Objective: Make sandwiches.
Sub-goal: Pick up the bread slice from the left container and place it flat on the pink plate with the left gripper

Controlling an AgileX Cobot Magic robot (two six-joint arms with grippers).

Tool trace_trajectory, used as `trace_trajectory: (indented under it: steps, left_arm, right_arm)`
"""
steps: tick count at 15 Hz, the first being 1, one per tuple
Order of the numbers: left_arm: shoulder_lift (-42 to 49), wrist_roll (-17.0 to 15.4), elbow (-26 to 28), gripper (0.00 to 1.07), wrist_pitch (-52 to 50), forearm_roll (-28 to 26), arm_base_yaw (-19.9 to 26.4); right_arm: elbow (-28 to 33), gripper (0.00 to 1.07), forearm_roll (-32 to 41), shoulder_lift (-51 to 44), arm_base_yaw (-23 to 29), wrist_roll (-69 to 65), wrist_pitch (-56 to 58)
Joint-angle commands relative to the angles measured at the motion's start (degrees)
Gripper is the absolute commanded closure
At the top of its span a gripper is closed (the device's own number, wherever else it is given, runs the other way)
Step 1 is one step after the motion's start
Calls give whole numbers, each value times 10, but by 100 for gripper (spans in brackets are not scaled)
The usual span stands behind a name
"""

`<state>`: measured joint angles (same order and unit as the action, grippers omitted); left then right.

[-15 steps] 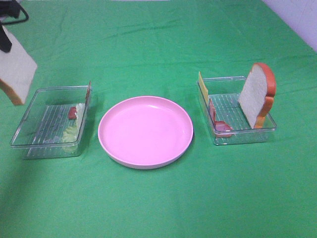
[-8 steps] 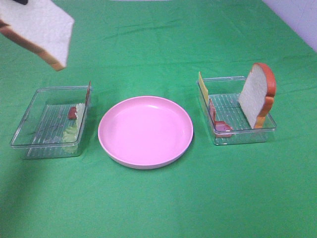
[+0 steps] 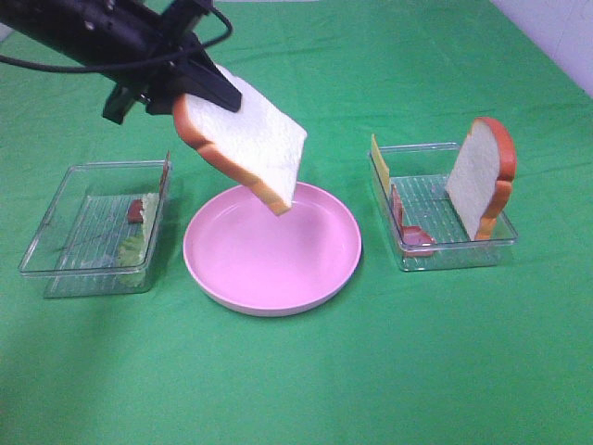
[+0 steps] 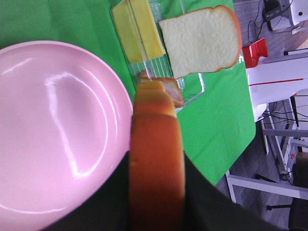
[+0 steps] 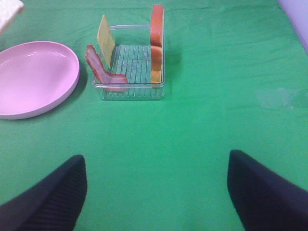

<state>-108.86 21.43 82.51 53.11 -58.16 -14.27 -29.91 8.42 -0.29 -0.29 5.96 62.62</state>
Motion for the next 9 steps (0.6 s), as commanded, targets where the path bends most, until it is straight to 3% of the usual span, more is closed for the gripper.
trace_trajectory:
  steps: [1, 9]
  left_arm:
    - [-41, 3, 0, 107, -53, -15, -33]
    - [-120, 3, 1, 107, -105, -29, -66]
  right_arm:
    - [2, 31, -2, -5, -3, 1, -5]
    - [2, 31, -2, -5, -3, 1, -5]
